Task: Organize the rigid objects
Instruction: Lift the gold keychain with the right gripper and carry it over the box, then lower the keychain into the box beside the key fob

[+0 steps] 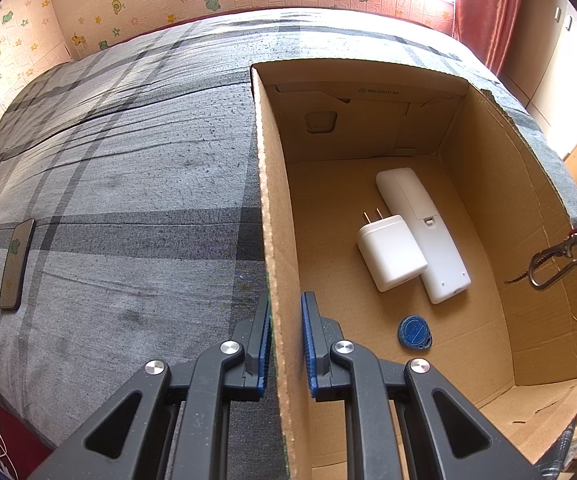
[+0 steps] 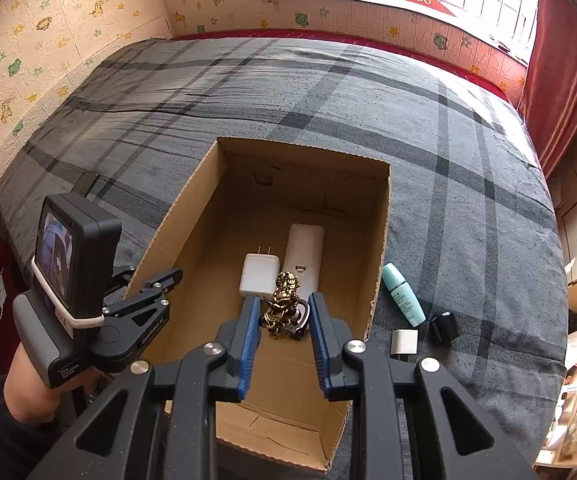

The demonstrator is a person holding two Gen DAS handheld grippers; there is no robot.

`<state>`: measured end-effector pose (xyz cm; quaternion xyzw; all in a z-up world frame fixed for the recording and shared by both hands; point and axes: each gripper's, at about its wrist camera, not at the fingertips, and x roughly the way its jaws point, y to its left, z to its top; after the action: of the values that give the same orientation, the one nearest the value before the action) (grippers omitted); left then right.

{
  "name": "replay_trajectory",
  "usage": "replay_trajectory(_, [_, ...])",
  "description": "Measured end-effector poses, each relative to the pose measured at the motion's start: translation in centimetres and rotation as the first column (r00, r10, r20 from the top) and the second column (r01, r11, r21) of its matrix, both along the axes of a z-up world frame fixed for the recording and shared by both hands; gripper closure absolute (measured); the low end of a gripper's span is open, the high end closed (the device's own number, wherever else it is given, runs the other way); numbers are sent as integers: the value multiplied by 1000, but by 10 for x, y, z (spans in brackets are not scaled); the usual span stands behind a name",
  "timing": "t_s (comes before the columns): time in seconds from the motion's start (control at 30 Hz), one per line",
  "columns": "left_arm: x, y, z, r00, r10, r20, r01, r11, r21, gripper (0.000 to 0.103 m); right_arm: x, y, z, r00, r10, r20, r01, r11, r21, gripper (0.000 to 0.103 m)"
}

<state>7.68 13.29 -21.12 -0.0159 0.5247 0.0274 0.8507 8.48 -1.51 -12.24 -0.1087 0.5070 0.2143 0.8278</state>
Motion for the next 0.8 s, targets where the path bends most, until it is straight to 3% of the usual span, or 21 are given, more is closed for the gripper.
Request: replay_trajectory(0.8, [0,0,0,1000,0,0,0,1000,-1,88,15,32,-109,972,11,-235,-41,991,-125,77])
